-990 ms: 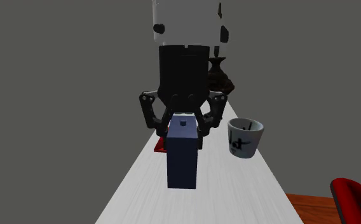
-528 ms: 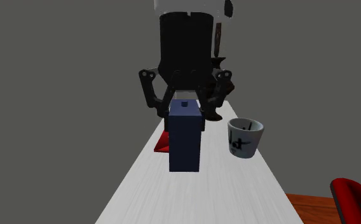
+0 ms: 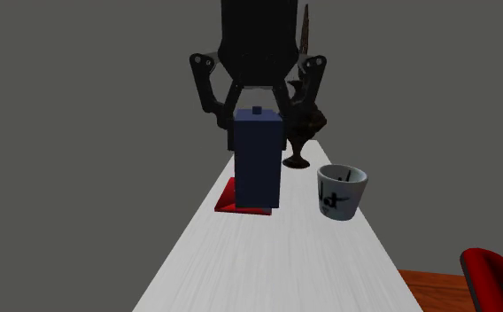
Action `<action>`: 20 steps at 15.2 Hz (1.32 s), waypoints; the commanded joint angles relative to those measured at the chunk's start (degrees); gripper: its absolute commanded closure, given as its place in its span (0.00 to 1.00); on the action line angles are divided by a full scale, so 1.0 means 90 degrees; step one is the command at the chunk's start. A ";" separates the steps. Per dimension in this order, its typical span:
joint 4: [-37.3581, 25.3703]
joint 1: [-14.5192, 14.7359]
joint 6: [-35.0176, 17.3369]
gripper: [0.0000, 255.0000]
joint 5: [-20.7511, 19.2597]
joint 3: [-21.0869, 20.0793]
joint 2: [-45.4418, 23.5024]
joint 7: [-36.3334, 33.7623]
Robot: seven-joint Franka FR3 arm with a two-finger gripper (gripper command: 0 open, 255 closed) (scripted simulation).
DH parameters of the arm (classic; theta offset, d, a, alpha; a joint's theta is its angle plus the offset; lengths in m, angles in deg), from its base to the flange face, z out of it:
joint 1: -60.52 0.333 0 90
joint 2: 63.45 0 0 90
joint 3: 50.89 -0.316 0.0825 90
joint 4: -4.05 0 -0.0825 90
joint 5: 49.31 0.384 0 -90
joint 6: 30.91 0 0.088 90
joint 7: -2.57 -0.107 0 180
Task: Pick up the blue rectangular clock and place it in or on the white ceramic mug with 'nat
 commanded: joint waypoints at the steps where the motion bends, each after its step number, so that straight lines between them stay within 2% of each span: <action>1: -0.0158 0.0004 0.0189 1.00 0.0004 -0.0002 0.0030 -0.0012; 3: -0.0266 0.0002 0.0314 1.00 0.0005 0.0004 0.0049 -0.0010; 12: -0.0420 -0.0585 0.0439 1.00 -0.0175 0.0868 -0.0012 0.1363; 20: -0.1044 -0.1100 0.0591 1.00 -0.0310 0.1575 -0.0496 0.2531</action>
